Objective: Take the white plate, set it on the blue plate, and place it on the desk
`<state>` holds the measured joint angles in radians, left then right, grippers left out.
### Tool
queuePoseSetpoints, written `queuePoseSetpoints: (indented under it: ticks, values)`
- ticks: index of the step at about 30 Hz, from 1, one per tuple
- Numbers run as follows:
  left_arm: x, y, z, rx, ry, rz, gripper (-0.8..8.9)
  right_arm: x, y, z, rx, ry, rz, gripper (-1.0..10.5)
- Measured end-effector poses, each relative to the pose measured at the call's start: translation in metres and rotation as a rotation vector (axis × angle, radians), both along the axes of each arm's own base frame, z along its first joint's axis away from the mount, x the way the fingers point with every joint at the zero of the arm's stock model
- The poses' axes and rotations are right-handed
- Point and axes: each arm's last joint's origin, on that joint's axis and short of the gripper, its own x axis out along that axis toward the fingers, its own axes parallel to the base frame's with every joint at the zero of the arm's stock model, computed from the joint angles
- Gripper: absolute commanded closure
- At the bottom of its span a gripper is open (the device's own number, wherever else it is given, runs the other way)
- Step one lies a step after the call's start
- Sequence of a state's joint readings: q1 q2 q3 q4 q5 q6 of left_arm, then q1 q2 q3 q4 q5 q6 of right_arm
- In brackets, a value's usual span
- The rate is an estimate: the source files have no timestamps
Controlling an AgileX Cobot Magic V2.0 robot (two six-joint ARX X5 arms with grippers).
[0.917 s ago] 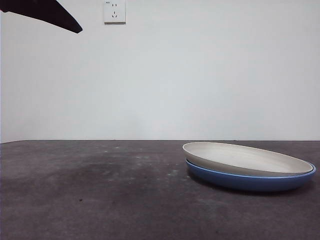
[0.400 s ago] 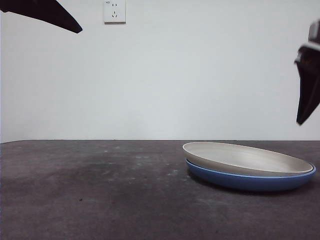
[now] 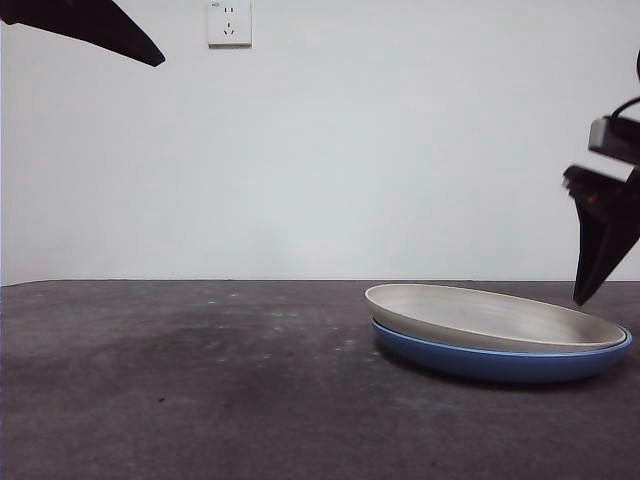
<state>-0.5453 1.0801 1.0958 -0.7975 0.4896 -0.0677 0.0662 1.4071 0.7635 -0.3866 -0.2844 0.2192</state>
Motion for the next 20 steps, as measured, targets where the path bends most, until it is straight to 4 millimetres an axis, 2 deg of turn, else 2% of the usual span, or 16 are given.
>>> queuePoseSetpoints:
  ticks: [8, 20]
  values:
    - [0.000, 0.000, 0.000, 0.000, 0.000, 0.000, 4.43, 0.011, 0.001, -0.016, 0.002, 0.018, -0.006, 7.4]
    - [0.000, 0.000, 0.000, 0.000, 0.001, 0.000, 4.43, 0.014, -0.001, -0.017, -0.036, 0.000, -0.031, 9.4]
